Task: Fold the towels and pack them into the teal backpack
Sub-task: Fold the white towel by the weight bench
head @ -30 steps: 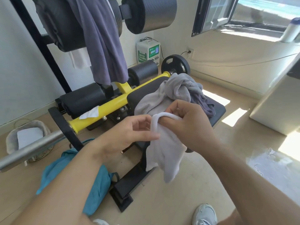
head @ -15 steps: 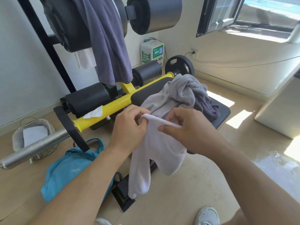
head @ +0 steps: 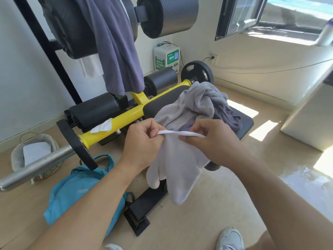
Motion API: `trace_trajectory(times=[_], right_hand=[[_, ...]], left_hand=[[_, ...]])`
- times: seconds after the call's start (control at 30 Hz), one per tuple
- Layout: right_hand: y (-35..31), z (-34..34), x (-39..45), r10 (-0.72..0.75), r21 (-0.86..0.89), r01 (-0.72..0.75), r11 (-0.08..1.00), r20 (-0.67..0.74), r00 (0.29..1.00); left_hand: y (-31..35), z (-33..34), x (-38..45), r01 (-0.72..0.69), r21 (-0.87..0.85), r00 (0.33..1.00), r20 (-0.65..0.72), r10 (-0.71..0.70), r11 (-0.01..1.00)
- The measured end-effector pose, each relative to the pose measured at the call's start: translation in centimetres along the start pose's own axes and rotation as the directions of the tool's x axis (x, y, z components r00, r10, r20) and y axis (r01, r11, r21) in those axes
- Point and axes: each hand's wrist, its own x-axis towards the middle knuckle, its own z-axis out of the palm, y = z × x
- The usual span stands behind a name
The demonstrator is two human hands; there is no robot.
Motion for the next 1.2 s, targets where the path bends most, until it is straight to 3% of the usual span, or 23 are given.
trace_trajectory(times=[0.1,0.23,0.33,0.4,0.53,0.67,0.73,0.77,0.83,0.9,0.93,1.0,1.03,1.2], right_hand=[[-1.1,0.1,-0.6,-0.068,0.276,0.064,0.959,0.006,0.998],[-2.9,0.2,-1.7,-0.087,0.657,0.081,0.750,-0.024,0.996],[-3.1,-0.3,-1.3,0.048,0.802,0.032,0.596,-0.075,0.996],[-2.9,-0.9,-0.8,0.166,0.858,0.035,0.512,-0.139,0.976],[-1.9,-1.4,-0.1,0.432,0.907,0.147,0.394,-0.324,0.842],[-0.8,-1.7,0.5,0.536,0.851,0.318,0.418,-0.514,0.670],[-0.3,-1.9,0.9,0.506,0.812,0.339,0.475,-0.567,0.650],[-0.2,-1.8,1.0,0.468,0.793,0.311,0.523,-0.573,0.673],[-0.1,-0.7,0.8,0.325,0.691,0.155,0.706,-0.511,0.796],[-0.3,1.3,0.3,0.137,0.441,-0.001,0.897,-0.276,0.951],[-0.6,2.4,0.0,0.079,0.345,-0.037,0.938,-0.107,0.991],[-1.2,3.8,-0.6,0.055,0.310,-0.108,0.945,0.174,0.983],[-1.4,4.2,-0.7,0.061,0.342,-0.144,0.928,0.242,0.968],[-1.2,5.0,0.0,0.086,0.325,-0.126,0.937,0.136,0.987]], left_hand=[[-0.7,0.1,0.3,0.015,-0.012,1.000,0.019,-0.015,1.000],[-1.2,0.1,0.6,0.034,0.062,0.993,0.112,-0.040,0.998],[-1.8,0.2,0.6,0.071,0.214,0.962,0.245,-0.124,0.974],[-2.4,0.2,0.7,0.117,0.292,0.947,0.255,-0.195,0.949],[-3.0,-0.5,1.2,0.183,0.372,0.935,0.221,-0.279,0.910],[-2.6,-1.4,1.3,0.190,0.358,0.955,0.150,-0.257,0.914],[-2.4,-1.9,1.4,0.247,0.332,0.947,0.115,-0.299,0.910],[-2.4,-2.0,1.4,0.276,0.294,0.941,0.111,-0.319,0.915],[-1.9,-2.0,1.3,0.343,0.159,0.920,0.144,-0.365,0.926],[-1.6,-1.7,1.2,0.440,-0.040,0.885,0.187,-0.426,0.897],[-1.3,-1.5,1.2,0.479,-0.127,0.871,0.195,-0.452,0.869],[-0.6,-1.3,1.1,0.504,-0.220,0.862,0.192,-0.470,0.835],[-0.5,-1.2,1.2,0.500,-0.225,0.864,0.191,-0.465,0.837],[0.9,-1.6,0.7,0.537,-0.197,0.817,0.363,-0.448,0.820]])
